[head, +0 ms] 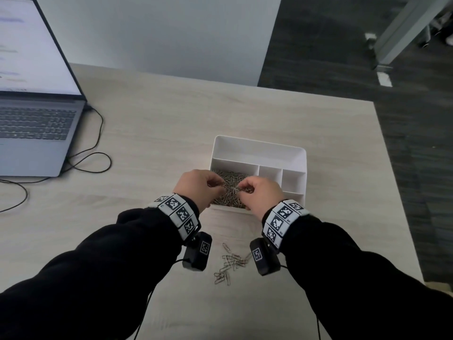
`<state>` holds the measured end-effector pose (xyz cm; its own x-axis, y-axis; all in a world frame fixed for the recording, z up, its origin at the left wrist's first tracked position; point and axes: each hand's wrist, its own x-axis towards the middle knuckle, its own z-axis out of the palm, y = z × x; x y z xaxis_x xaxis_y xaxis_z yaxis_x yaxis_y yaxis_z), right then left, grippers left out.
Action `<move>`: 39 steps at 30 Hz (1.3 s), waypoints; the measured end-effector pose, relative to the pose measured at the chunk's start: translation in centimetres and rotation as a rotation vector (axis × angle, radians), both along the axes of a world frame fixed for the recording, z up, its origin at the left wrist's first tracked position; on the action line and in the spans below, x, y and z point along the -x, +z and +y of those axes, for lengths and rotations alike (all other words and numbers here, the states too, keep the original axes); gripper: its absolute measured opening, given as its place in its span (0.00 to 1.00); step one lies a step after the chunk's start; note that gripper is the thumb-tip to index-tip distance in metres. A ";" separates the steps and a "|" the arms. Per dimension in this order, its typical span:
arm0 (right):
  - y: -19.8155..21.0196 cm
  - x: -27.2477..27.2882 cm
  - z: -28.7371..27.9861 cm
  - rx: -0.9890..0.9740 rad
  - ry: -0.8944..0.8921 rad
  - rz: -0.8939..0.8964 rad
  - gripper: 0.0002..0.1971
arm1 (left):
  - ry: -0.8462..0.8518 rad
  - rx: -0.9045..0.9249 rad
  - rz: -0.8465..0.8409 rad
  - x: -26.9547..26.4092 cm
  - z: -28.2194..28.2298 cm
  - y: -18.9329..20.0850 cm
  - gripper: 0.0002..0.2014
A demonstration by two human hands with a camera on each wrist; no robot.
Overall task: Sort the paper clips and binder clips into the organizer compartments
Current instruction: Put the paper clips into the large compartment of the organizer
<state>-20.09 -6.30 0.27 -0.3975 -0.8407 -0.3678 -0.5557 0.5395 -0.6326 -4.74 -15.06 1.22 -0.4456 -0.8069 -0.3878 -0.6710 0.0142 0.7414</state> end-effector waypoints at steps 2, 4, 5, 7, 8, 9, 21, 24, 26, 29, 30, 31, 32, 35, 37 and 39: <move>0.0 0.1 0.4 -0.019 0.029 0.003 0.10 | 0.007 -0.008 -0.010 -0.1 0.2 -0.1 0.07; 0.3 0.1 0.9 -0.024 0.065 0.023 0.12 | 0.003 0.012 -0.008 -0.4 0.4 -0.2 0.08; 0.5 0.1 1.2 -0.015 0.088 0.033 0.13 | -0.004 0.032 -0.006 -0.5 0.5 -0.4 0.08; 1.0 -0.1 1.9 0.017 0.113 0.022 0.13 | -0.028 0.083 -0.011 -0.8 0.8 -0.5 0.09; 1.1 -0.1 2.2 0.033 0.111 0.000 0.12 | -0.037 0.102 -0.011 -1.0 1.0 -0.5 0.09; 1.2 -0.2 2.7 0.050 0.104 -0.022 0.12 | -0.044 0.117 -0.009 -1.1 1.3 -0.4 0.10; -2.1 -0.9 9.9 -0.094 0.258 0.024 0.11 | -0.184 0.232 -0.012 -4.1 5.5 -1.7 0.06; -3.6 -2.0 11.3 -0.199 0.348 0.064 0.18 | -0.423 0.163 -0.186 -5.0 7.3 -3.3 0.25; -4.1 -2.7 12.0 -0.220 0.376 0.084 0.20 | -0.562 0.132 -0.334 -5.5 8.8 -4.3 0.40; -4.6 -3.5 12.5 -0.195 0.403 0.121 0.18 | -0.677 0.195 -0.436 -6.0 11.1 -5.5 0.48; -4.7 -3.8 12.6 -0.186 0.415 0.126 0.17 | -0.692 0.218 -0.439 -6.0 11.6 -5.8 0.48; -4.8 -4.0 12.7 -0.179 0.428 0.126 0.16 | -0.697 0.232 -0.433 -6.0 12.0 -6.0 0.46; -4.9 -4.2 12.7 -0.176 0.441 0.122 0.16 | -0.693 0.240 -0.419 -6.0 12.2 -6.2 0.43; -4.9 -4.1 13.0 -0.156 0.425 0.115 0.15 | -0.654 0.252 -0.358 -6.2 12.5 -6.4 0.30; -4.9 -3.8 13.3 -0.141 0.359 0.143 0.14 | -0.620 0.243 -0.321 -6.4 12.4 -6.4 0.23; -5.0 -3.5 13.5 -0.152 0.308 0.176 0.15 | -0.607 0.240 -0.302 -6.6 12.4 -6.4 0.16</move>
